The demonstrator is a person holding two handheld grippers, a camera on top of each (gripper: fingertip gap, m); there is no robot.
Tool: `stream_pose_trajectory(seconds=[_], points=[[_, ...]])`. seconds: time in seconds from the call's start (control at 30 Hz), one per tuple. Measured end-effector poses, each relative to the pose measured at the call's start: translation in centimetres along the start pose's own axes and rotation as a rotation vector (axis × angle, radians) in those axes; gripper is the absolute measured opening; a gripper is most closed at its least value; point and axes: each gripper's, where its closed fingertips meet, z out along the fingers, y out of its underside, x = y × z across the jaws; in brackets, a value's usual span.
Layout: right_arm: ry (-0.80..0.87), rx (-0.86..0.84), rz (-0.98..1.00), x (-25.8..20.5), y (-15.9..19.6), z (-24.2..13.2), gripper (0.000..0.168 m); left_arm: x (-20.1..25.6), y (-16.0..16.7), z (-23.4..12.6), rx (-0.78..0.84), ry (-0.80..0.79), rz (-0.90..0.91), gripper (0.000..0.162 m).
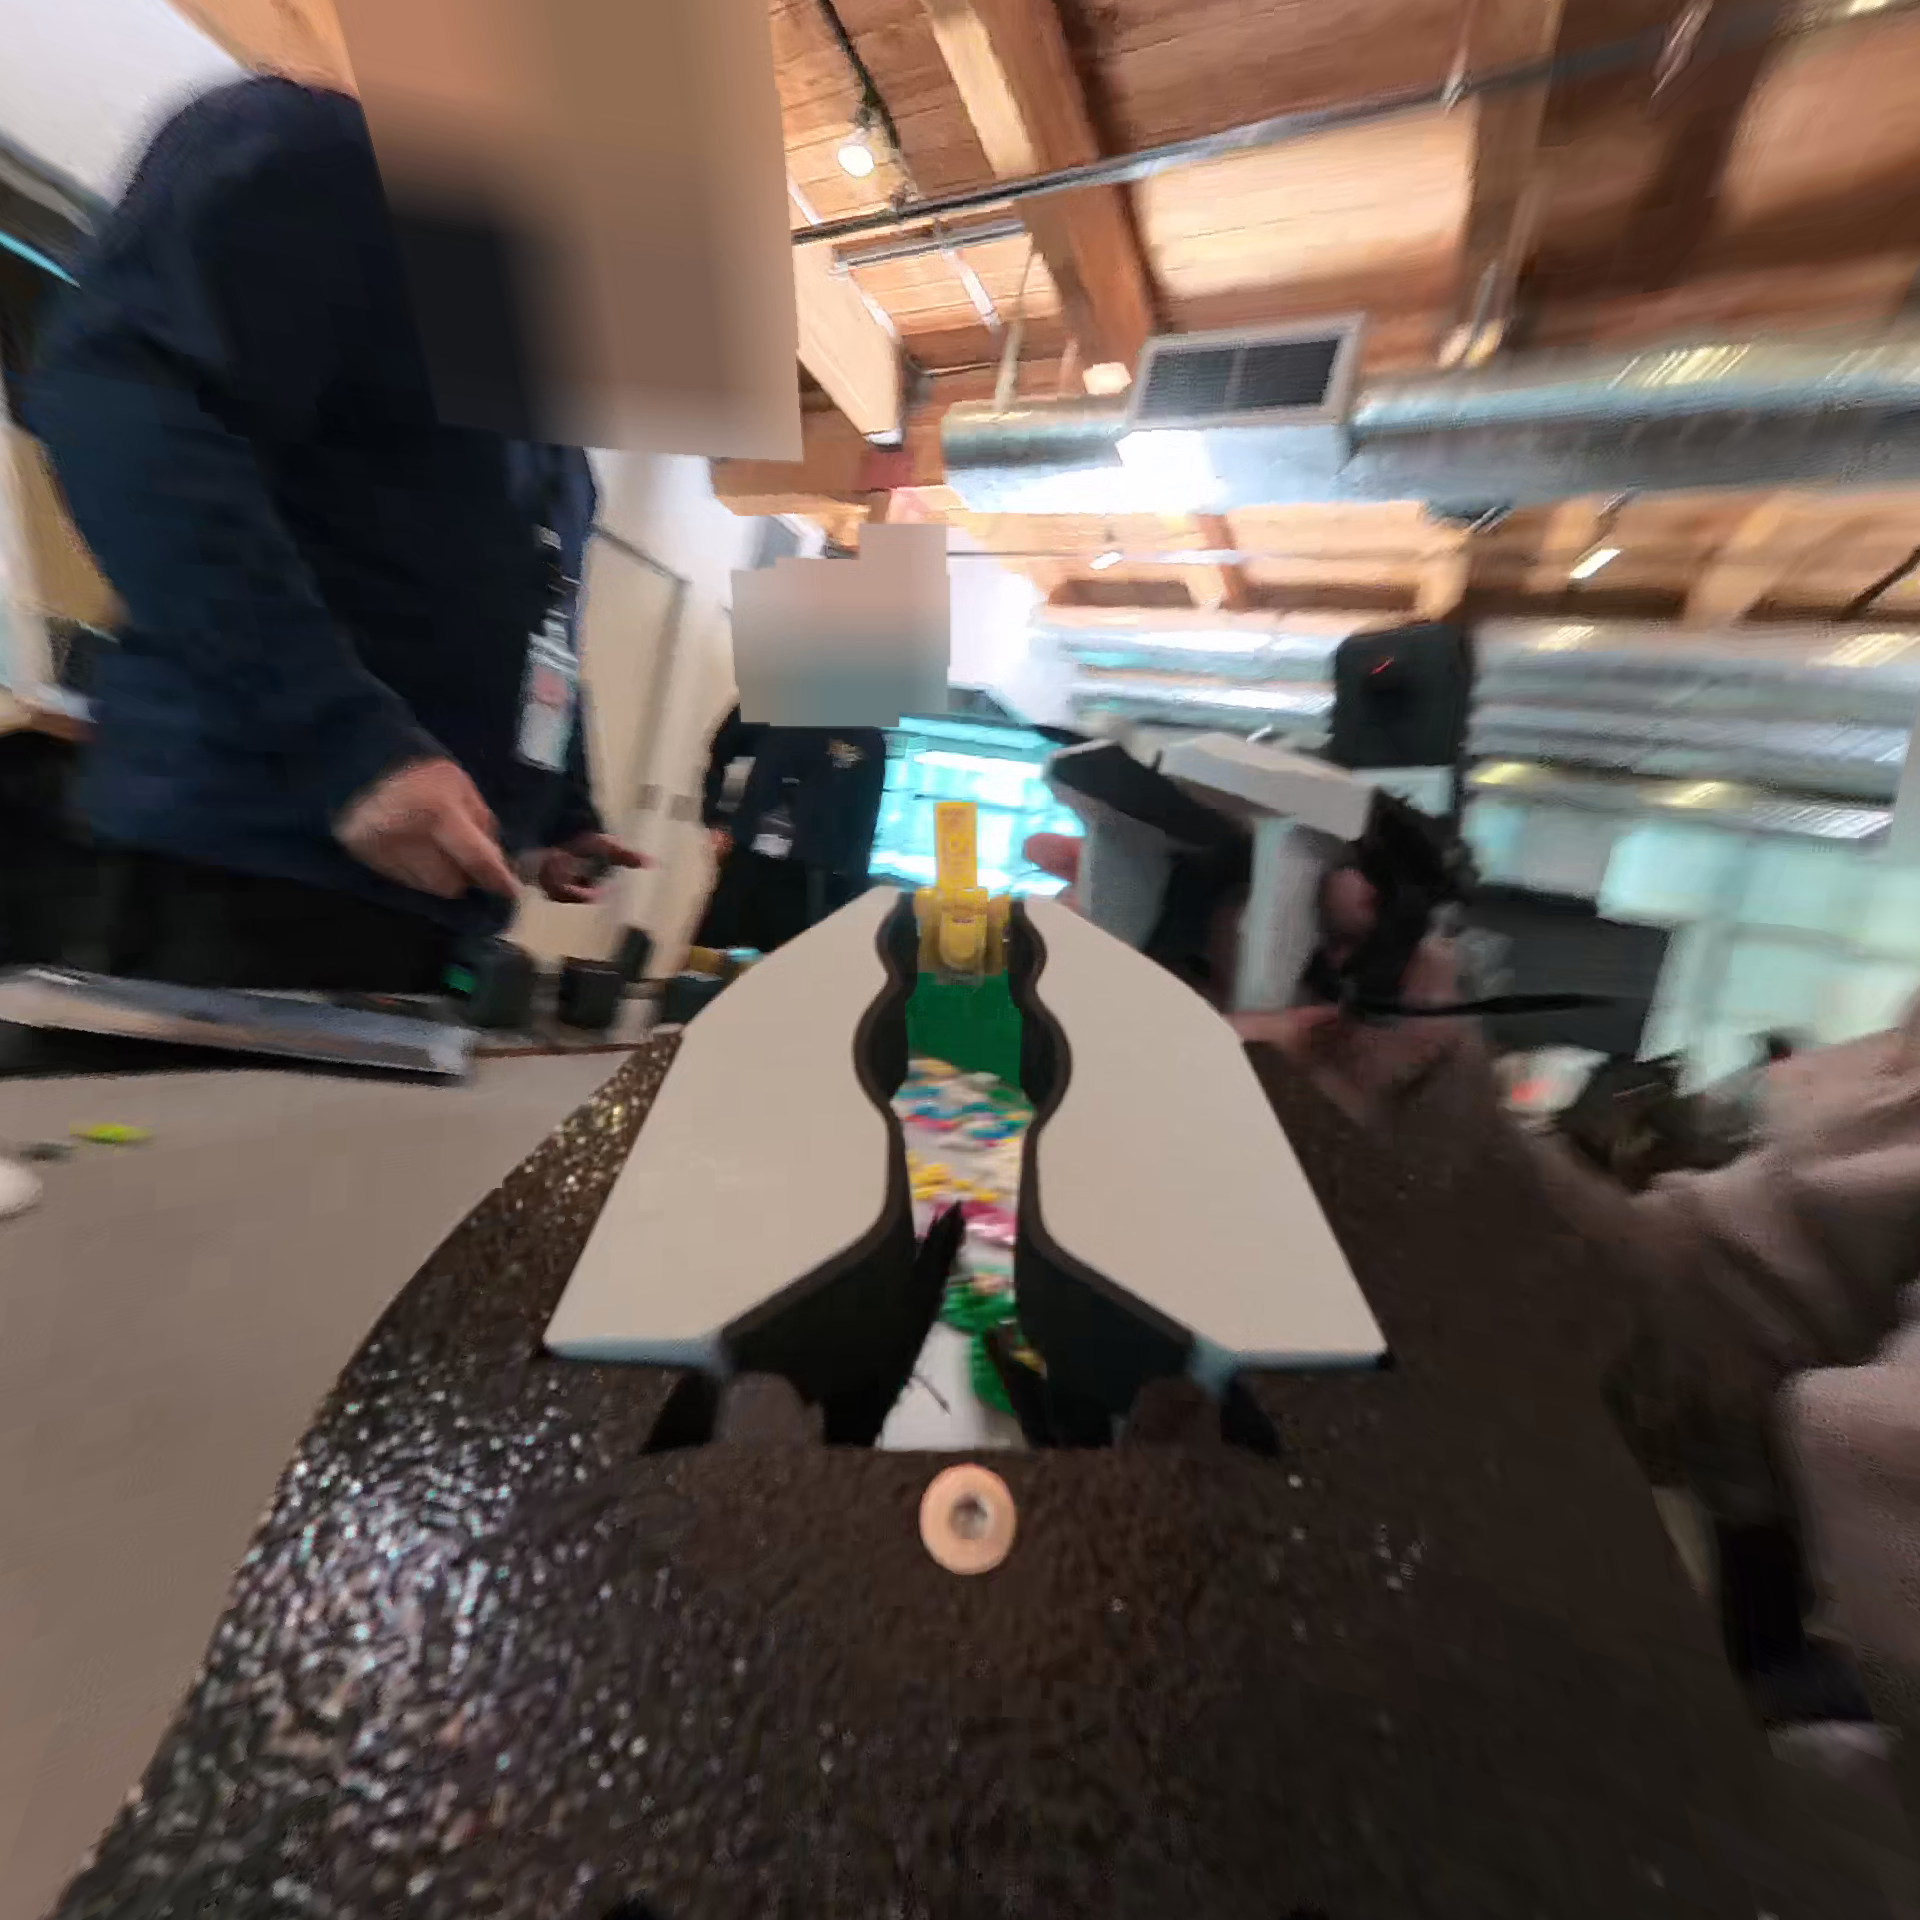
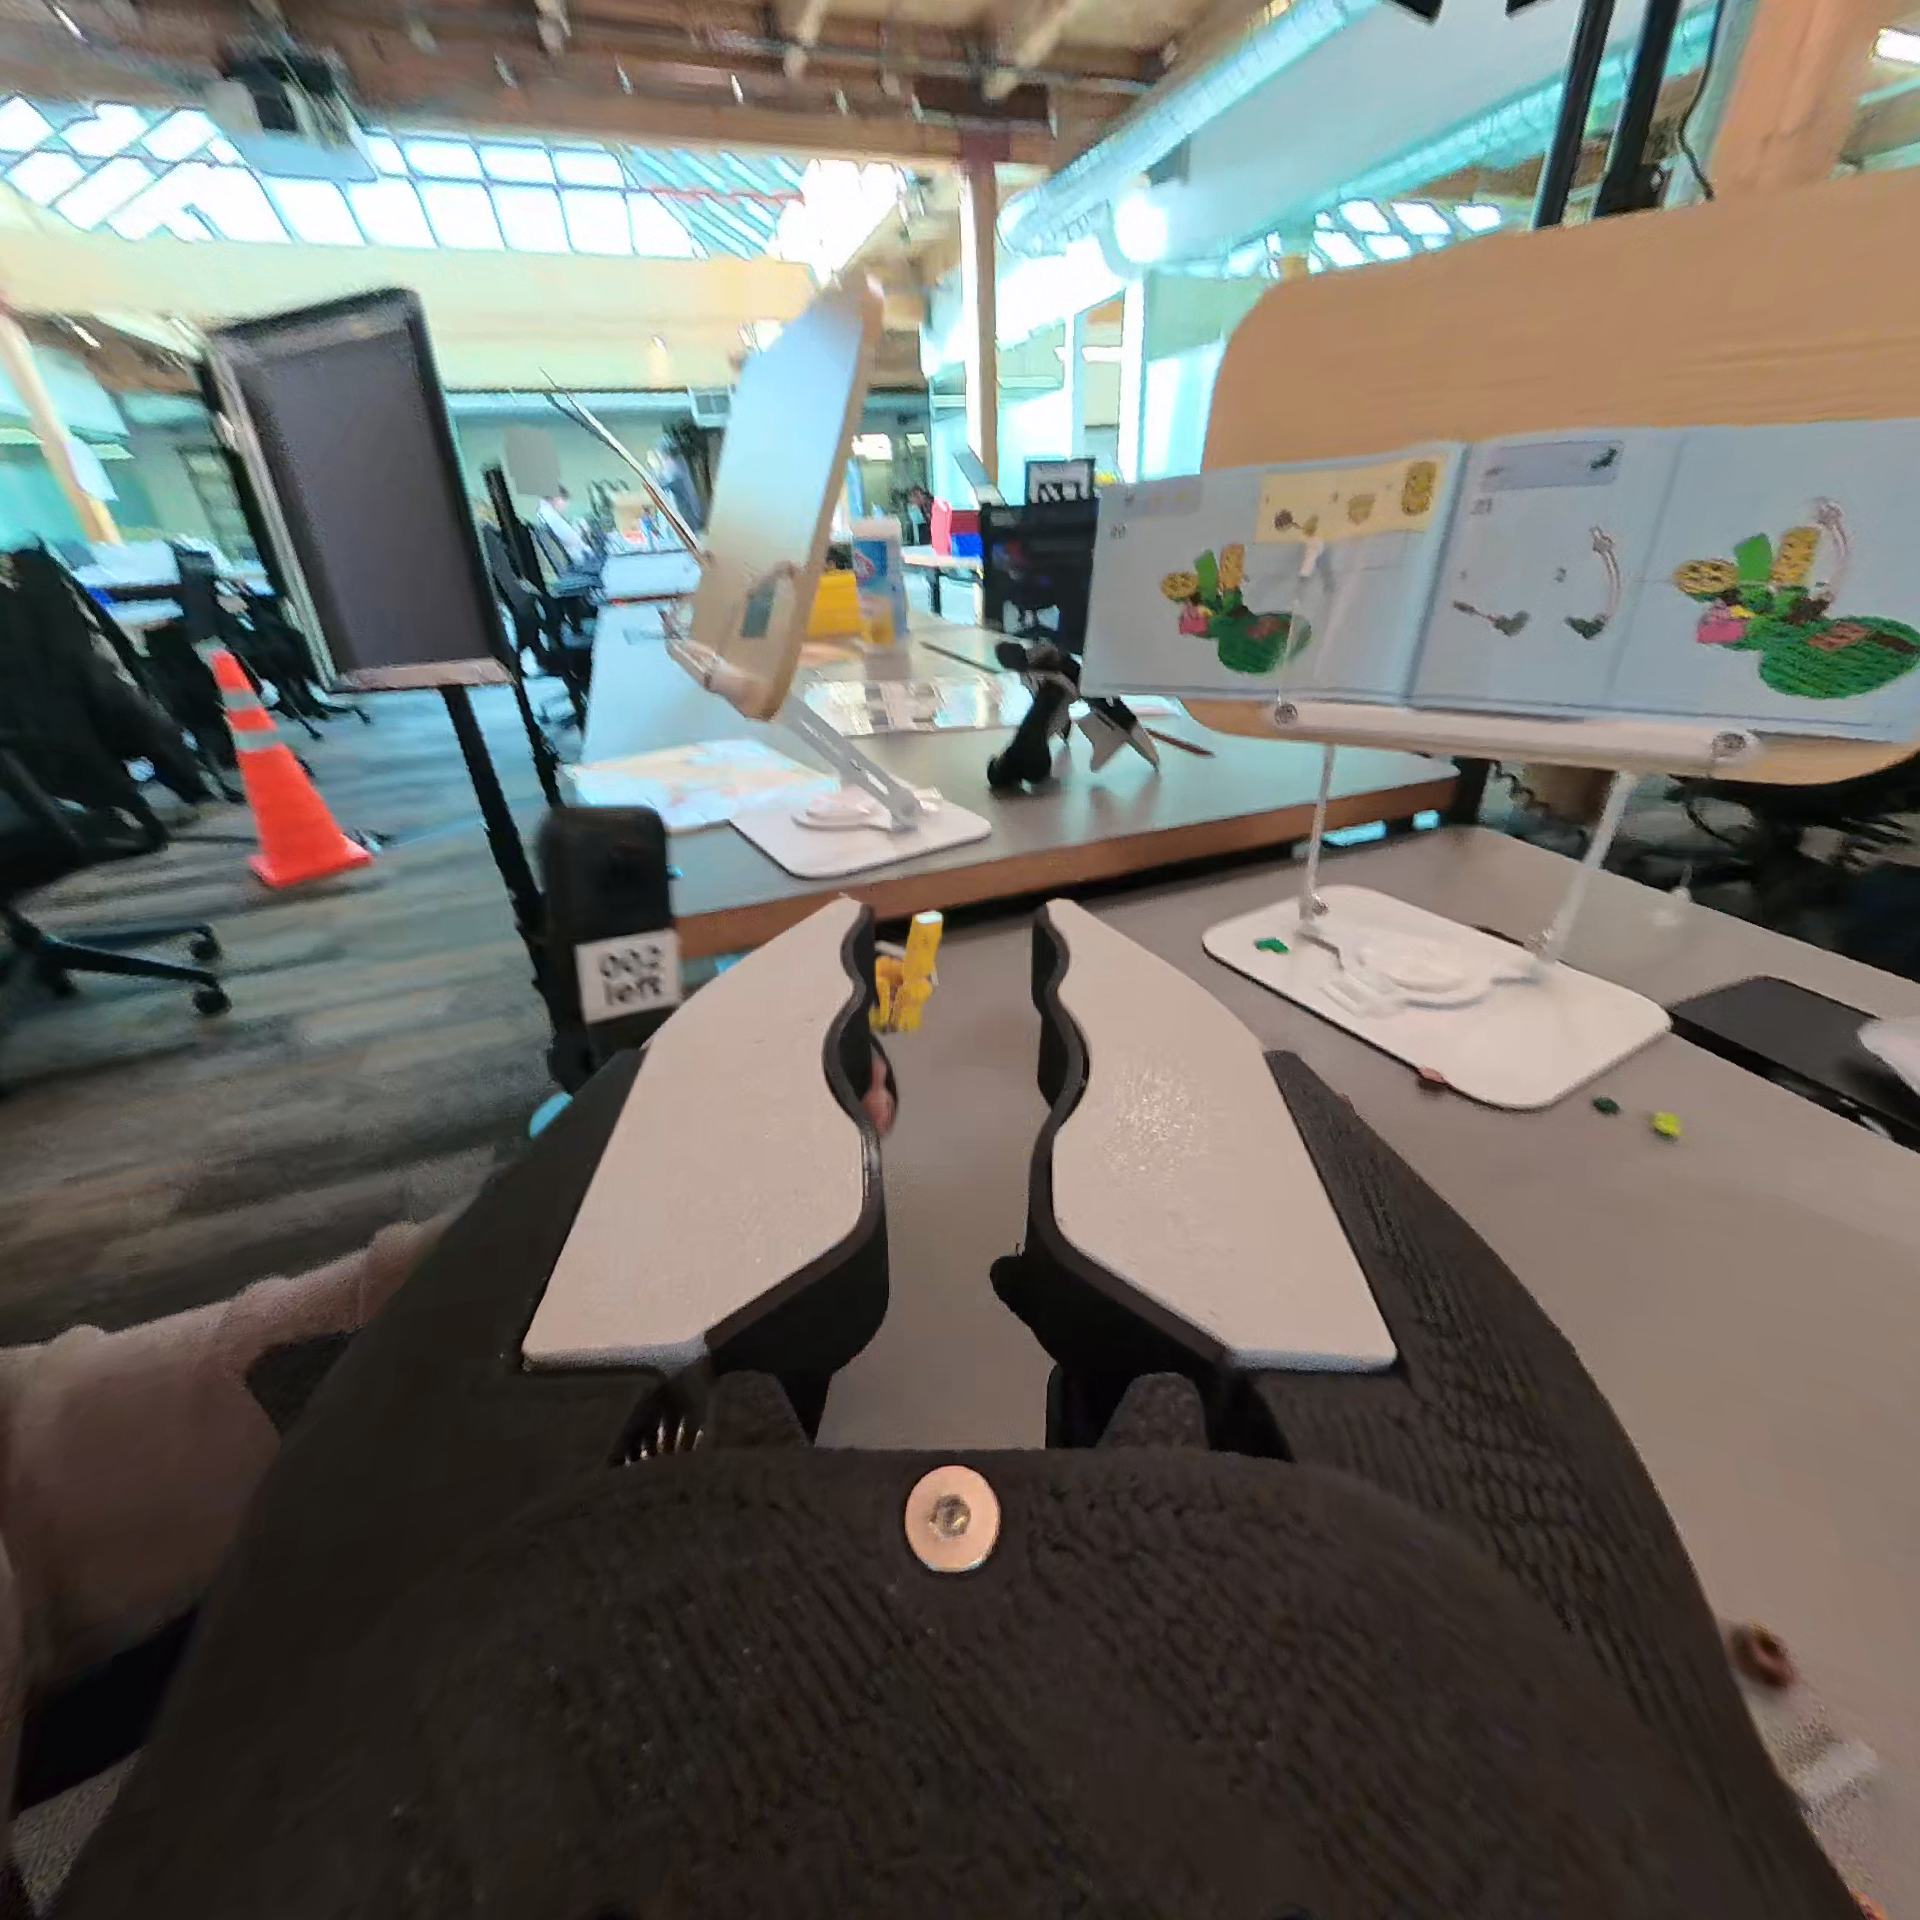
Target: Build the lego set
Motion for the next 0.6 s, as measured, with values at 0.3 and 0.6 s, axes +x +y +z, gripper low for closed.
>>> stream_pose_trajectory(seconds=[0.3, 0.6], points=[[-0.037, -0.375, 0.027, -0.8, 4.8, 1.1, 0.026, -0.3, 1.0, 0.7, -0.183, -0.338, 0.807, 0.017], [-0.15, -0.412, 0.134, -1.5, 5.0, 1.8, 0.024, 0.9, 1.6, 1.1, -0.225, -0.355, 1.125, 0.016]])
